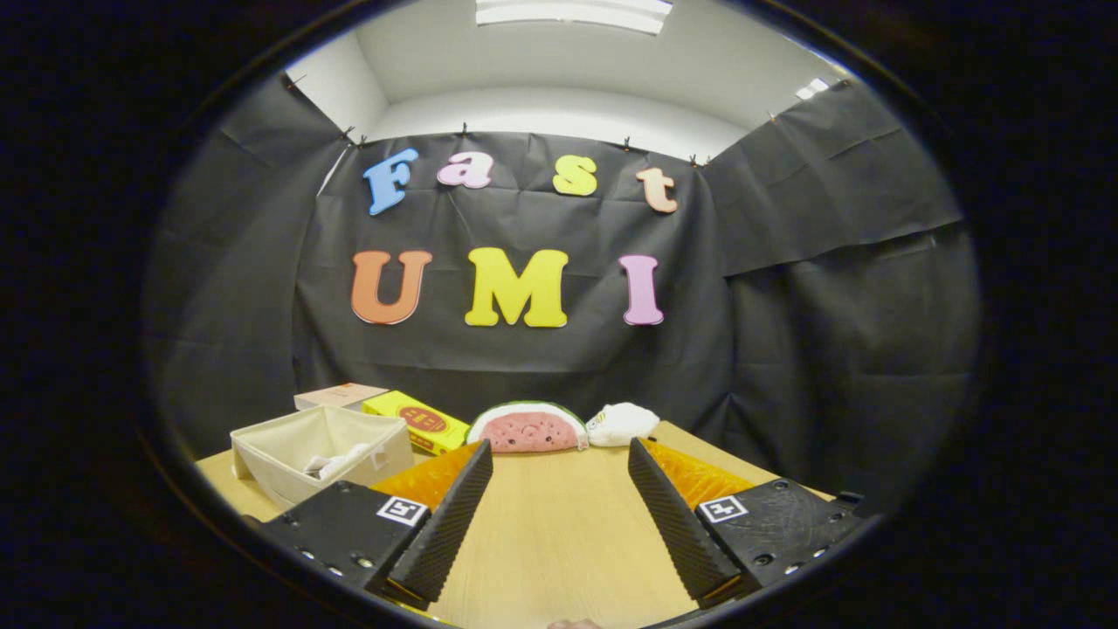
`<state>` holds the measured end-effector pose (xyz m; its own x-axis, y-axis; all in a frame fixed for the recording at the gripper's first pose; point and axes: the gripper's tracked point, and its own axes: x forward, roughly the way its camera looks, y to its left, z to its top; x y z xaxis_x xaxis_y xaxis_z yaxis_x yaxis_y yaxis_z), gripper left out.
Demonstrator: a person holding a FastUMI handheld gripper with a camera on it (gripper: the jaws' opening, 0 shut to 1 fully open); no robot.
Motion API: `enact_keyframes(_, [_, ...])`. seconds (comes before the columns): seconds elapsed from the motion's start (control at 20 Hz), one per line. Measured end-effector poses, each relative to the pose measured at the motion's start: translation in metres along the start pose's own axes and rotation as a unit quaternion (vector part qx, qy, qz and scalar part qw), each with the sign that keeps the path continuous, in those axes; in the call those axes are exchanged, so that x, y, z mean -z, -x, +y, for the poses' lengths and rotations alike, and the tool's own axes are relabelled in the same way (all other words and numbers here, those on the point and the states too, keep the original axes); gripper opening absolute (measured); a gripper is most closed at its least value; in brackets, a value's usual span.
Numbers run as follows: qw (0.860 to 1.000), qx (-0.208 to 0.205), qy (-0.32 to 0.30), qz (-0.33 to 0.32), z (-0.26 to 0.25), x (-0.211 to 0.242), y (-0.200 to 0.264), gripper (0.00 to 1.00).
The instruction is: Open the storage box then place both shoes into the box .Put the left shoe in first, then the right shoe, with the right side of both shoes facing outward in a uniform manner.
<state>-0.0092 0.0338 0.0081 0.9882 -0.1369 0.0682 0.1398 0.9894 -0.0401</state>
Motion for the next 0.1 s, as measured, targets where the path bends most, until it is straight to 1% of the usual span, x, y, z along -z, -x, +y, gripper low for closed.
enact_keyframes(0.1, [1.0, -0.005, -0.002, -0.003, 0.0028, 0.0, 0.0023, 0.96])
